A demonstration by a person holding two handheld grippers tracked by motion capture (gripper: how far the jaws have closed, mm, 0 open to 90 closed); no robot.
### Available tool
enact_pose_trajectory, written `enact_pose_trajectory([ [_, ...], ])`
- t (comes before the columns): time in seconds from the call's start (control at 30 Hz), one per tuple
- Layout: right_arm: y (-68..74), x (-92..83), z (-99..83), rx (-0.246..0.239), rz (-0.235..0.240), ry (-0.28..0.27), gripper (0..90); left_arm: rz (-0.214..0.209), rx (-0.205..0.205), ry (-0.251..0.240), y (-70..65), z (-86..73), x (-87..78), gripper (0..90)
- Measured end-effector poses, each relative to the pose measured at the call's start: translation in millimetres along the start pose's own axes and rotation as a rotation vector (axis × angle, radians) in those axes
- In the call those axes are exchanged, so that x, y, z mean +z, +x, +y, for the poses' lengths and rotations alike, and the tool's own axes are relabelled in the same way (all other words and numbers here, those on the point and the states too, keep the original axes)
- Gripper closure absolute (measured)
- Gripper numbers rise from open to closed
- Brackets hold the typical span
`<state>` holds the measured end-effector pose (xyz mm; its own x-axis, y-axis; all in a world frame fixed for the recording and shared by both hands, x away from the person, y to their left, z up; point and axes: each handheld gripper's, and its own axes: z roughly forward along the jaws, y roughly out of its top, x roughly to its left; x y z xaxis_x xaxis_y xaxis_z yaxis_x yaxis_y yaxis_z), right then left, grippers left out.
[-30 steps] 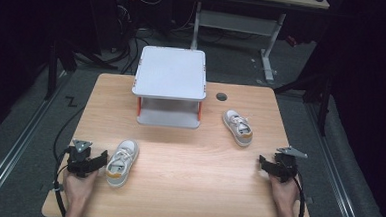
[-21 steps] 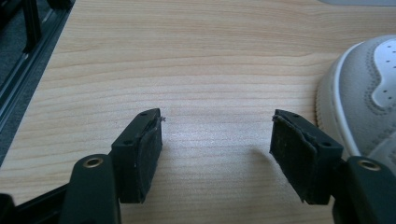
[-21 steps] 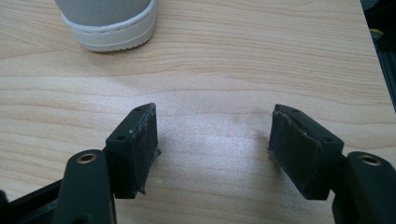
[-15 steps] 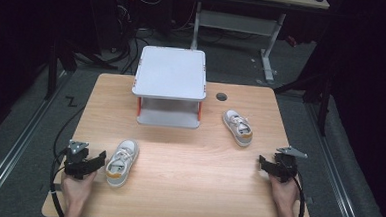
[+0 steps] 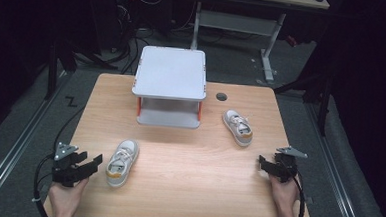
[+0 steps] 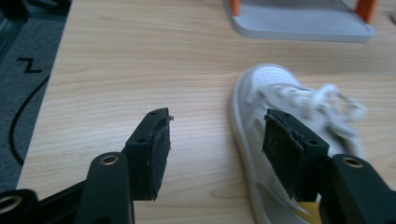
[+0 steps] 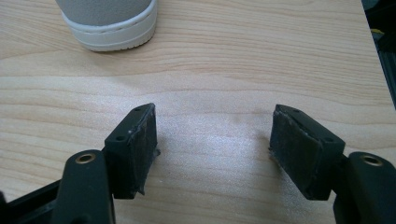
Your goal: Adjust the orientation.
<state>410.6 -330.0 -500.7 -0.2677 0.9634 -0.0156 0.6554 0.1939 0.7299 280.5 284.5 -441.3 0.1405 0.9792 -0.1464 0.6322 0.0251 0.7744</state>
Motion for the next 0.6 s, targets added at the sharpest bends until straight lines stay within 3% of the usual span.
enact_pose_trajectory([
  [0.23, 0.1, 0.0, 0.0, 0.000, 0.001, 0.000, 31.9, -0.022, 0.083, 0.038, -19.3, -1.5, 3.0, 46.7],
  [0.43, 0.1, 0.0, 0.0, -0.001, 0.001, 0.000, 31.8, -0.020, 0.136, 0.091, -23.7, -3.0, 14.6, 49.8],
  [0.6, 0.0, 0.1, -0.1, -0.003, 0.000, -0.001, 31.8, -0.030, 0.145, 0.120, -24.3, -0.2, 22.6, 53.3],
])
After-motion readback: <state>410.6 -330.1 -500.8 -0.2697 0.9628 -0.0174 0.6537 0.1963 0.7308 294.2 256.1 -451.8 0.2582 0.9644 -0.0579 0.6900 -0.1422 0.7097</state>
